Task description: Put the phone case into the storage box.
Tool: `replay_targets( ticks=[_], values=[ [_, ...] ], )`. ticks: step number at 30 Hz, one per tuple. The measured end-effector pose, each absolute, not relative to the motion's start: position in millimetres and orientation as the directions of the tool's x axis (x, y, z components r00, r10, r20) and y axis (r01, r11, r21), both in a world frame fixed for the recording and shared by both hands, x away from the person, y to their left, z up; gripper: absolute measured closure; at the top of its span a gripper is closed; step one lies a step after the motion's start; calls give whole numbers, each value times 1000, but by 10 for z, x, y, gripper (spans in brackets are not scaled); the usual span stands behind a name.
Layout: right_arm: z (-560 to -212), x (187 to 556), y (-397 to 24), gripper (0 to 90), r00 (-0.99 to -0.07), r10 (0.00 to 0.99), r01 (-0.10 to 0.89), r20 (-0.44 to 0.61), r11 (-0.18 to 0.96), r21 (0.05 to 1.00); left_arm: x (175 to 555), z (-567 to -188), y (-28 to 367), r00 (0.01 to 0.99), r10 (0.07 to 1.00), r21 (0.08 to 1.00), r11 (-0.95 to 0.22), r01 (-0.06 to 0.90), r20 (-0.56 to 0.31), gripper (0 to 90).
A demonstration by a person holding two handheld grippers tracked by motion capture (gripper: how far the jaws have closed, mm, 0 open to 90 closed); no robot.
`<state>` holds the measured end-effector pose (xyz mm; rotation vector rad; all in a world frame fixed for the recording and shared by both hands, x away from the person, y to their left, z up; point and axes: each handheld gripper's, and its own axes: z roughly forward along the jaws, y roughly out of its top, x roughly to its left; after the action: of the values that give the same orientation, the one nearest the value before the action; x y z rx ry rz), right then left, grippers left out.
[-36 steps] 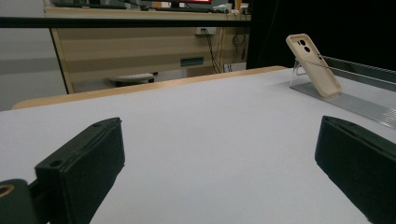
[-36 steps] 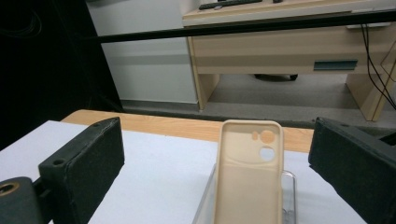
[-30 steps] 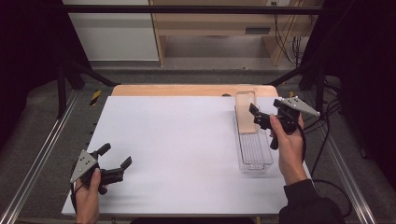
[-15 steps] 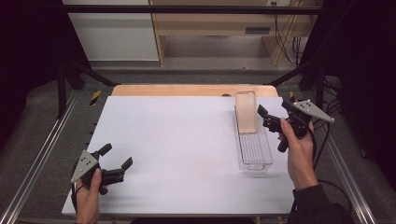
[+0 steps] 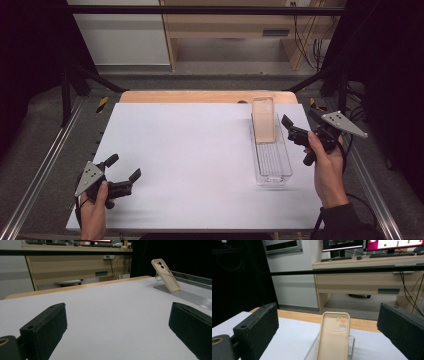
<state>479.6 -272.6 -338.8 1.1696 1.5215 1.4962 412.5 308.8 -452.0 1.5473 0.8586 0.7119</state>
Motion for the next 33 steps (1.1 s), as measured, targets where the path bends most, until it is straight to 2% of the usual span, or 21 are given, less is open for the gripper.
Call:
replay_targets(
  ticks=[26, 33],
  values=[
    [-3551, 4490, -2858, 32, -430, 903, 51, 13, 10, 999, 4065, -4527, 3043, 567, 824, 989, -67, 132, -20, 14],
    [-3620, 4416, -2874, 32, -429, 903, 58, 9, 18, 998, 4048, -4526, 3058, 577, 816, 989, -79, 129, -9, 16]
  ],
)
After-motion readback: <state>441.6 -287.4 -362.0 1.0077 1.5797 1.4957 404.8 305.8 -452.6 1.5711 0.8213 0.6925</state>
